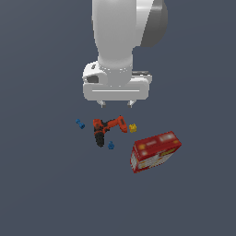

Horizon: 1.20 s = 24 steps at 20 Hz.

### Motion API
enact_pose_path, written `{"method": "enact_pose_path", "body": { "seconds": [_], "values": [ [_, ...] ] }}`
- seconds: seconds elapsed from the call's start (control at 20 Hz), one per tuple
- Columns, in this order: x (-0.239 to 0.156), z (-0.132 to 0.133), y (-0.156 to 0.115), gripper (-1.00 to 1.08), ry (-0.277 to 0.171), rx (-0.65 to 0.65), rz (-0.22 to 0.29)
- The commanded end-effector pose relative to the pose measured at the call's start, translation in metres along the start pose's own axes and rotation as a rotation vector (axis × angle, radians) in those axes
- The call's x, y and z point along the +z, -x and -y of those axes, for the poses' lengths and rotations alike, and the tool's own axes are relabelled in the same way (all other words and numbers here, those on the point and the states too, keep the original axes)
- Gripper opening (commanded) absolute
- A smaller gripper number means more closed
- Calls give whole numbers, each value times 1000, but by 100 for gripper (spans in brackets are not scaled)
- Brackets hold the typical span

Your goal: Pick up a designated object from a clutter of objects.

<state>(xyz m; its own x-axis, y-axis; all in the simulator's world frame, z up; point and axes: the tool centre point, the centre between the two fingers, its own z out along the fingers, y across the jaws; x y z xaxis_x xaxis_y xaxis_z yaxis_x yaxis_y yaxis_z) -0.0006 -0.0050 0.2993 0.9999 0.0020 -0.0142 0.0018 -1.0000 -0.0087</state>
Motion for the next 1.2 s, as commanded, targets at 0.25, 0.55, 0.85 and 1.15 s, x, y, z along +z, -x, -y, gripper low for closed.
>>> {"method": "enact_pose_path", "body": {
  "seconds": [0.25, 0.55, 0.85, 1.15],
  "values": [
    [-3, -1, -1, 68, -8, 9, -7],
    [-4, -1, -2, 68, -10, 11, -9],
    [3, -4, -4, 68, -5, 0, 12],
    [23, -12, -11, 68, 7, -28, 70]
  ]
}}
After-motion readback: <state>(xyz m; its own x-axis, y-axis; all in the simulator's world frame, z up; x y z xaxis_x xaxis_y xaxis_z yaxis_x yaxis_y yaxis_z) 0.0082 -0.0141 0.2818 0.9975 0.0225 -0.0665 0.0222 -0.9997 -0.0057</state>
